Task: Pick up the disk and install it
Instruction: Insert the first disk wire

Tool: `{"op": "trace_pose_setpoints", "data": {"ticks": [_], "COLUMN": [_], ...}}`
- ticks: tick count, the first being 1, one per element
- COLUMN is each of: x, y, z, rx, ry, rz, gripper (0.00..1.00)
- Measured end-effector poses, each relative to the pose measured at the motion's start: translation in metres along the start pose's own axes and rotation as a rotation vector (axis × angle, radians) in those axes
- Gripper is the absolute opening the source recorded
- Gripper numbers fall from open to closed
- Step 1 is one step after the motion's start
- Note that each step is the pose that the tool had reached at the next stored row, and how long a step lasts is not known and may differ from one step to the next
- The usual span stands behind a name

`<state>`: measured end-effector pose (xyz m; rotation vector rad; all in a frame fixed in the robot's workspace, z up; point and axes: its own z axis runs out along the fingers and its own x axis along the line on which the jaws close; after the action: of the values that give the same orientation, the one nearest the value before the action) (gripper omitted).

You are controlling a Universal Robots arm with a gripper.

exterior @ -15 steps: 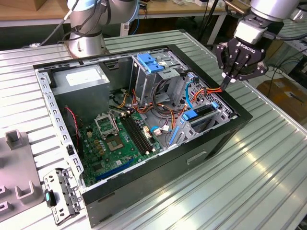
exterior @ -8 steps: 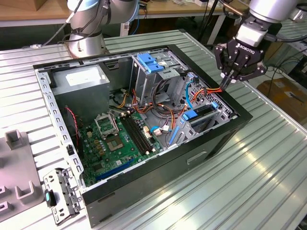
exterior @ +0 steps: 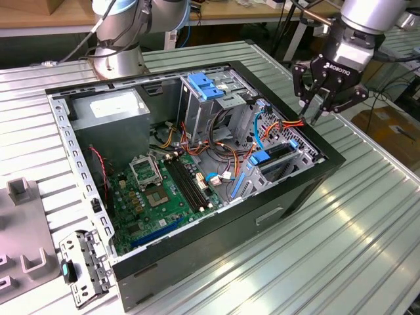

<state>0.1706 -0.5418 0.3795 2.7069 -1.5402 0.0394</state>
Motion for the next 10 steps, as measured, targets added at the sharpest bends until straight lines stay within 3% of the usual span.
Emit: {"op": "trace_pose_setpoints", "data": {"ticks": [4, 9, 10], "x": [0.0003, 0.0001, 0.0001], "y": [-0.0008, -0.0008, -0.0008], "z": [0.0019, 0.0085, 0.0092], "rx": [0.0038, 0.0112, 0.0119], "ry": [0.0014, 0.0045, 0.0048], "rz": [-0.087, -0.269, -0.284], "gripper": [0.33, 0.33, 0.33]}}
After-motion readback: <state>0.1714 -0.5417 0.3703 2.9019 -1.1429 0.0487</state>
